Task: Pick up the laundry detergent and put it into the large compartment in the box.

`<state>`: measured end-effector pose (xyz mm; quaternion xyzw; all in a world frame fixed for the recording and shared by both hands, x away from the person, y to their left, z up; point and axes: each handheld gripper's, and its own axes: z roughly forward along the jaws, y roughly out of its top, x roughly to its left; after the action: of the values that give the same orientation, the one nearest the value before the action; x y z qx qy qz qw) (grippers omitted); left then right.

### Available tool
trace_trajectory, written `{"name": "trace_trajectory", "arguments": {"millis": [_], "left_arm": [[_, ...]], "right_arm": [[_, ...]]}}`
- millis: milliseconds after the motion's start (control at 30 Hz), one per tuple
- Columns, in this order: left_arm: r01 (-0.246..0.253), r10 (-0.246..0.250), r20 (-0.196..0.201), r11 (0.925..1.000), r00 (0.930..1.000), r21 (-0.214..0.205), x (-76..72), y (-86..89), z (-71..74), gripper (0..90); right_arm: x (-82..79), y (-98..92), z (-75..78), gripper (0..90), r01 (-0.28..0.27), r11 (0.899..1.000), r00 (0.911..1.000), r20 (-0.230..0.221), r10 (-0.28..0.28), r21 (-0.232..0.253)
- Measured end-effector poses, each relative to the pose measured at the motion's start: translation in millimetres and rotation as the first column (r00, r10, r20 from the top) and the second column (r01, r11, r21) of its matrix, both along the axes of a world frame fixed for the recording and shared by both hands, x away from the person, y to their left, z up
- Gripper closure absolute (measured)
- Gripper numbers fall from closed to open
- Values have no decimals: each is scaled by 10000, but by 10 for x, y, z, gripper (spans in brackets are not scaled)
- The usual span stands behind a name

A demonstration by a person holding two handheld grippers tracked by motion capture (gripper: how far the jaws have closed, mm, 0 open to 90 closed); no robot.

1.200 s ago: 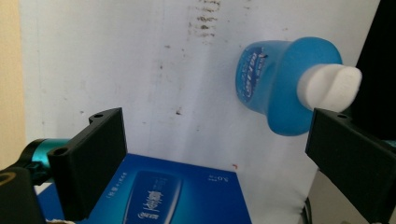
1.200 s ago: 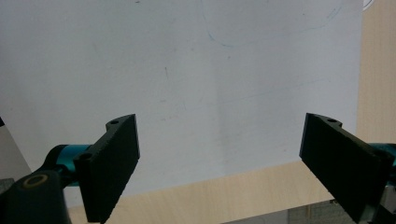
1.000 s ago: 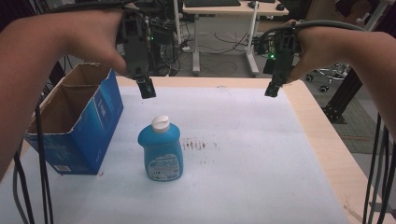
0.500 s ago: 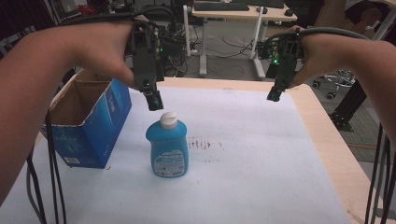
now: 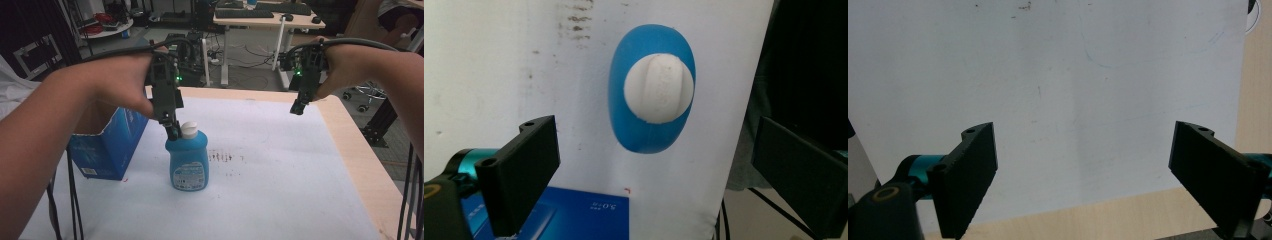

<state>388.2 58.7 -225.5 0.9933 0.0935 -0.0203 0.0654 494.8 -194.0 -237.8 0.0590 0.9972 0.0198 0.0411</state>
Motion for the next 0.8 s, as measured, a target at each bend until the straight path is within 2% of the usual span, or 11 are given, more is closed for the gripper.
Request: {"name": "trace_trajectory", "arguments": {"millis": [167,400,500,800], "left_arm": [[-60,60,-24,9997,10000,218,19,-57,-136,54],[97,-95,-82,9995,9999,316,43,-137,-285,54],[66,-60,-175,9992,9998,395,57,-131,-362,54],[99,-85,-360,9992,9993,383,49,-131,-561,54]], "right_arm": [[-5,0,-18,112,-72,10000,10000,-21,72,1],[2,-25,-71,112,44,10000,9999,-114,-45,-43],[6,-28,-91,112,-58,10000,9999,-113,57,-57],[22,-58,-85,113,167,9998,9998,-81,-168,-48]]}}
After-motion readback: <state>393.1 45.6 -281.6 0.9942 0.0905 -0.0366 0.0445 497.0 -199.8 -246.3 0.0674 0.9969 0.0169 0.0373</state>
